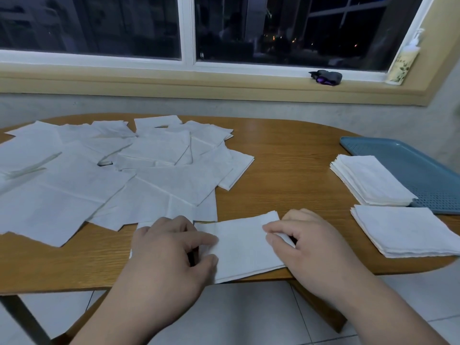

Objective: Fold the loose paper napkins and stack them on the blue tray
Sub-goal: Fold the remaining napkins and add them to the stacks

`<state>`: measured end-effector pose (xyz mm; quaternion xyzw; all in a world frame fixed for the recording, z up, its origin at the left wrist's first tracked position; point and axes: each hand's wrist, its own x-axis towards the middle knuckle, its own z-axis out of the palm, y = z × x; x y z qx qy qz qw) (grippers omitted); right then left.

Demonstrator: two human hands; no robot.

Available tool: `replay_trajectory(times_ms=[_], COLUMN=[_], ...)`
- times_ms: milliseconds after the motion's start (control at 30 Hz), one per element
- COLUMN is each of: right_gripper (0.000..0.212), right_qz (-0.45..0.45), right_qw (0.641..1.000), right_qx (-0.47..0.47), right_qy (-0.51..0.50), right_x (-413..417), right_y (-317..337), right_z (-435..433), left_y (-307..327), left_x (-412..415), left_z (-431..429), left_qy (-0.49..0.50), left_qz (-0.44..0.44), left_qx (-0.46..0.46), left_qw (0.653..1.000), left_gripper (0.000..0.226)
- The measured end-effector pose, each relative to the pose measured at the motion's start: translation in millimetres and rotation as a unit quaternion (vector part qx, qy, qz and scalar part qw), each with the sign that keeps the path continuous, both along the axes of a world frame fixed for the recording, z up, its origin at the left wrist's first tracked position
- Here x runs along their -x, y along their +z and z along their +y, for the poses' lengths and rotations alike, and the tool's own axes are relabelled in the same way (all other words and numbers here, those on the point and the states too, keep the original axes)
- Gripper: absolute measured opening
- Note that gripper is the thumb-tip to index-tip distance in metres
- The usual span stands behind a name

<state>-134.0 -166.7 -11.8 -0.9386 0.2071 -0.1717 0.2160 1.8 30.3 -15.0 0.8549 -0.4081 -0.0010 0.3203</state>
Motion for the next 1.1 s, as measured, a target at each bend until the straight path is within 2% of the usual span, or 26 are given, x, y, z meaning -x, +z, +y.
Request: replay_trajectory(times_ms=[133, 233, 400, 600, 767, 900, 933, 1033, 1100], right_gripper=[0.018, 0.012, 0.017, 0.015, 0.034, 0.057, 0.056, 0.034, 0.034], right_qz=[0.000, -0.021, -0.043, -0.011, -0.003, 0.064, 0.061, 0.001, -0.035], right_qw=[1.000, 0.998, 0.997, 0.997, 0.997, 0.995, 0.994, 0.996, 0.996], right_qx=[0.013, 0.058, 0.032, 0.050, 0.056, 0.058, 0.068, 0.081, 0.075], right_qy=[-0.015, -0.014, 0.051, 0.050, 0.048, 0.057, 0.055, 0.028, 0.018], right_x=[1, 2, 8, 12, 21, 40, 45, 54, 61], right_y=[2, 3, -4, -4, -3, -6, -10, -17, -19], right_z=[1, 3, 1, -3, 4, 10, 11, 14, 15], left_y=[-1, 2, -1, -3, -5, -3, -2, -1, 0], left_x=[-1, 1, 2, 2, 5, 9, 10, 18, 25], left_z=[2, 4, 4, 7, 8, 8, 8, 6, 6], left_qy=[0.009, -0.026, -0.091, -0.112, -0.150, -0.171, -0.170, -0.157, -0.151], left_qz=[-0.052, -0.065, -0.083, -0.104, -0.158, -0.179, -0.179, -0.178, -0.159], left_qx=[0.020, 0.034, -0.018, -0.026, -0.066, -0.063, -0.054, -0.026, -0.012], left_qw=[0.998, 0.997, 0.992, 0.988, 0.974, 0.967, 0.968, 0.971, 0.976], left_gripper=[0.032, 0.025, 0.024, 0.032, 0.051, 0.037, 0.034, 0.029, 0.022])
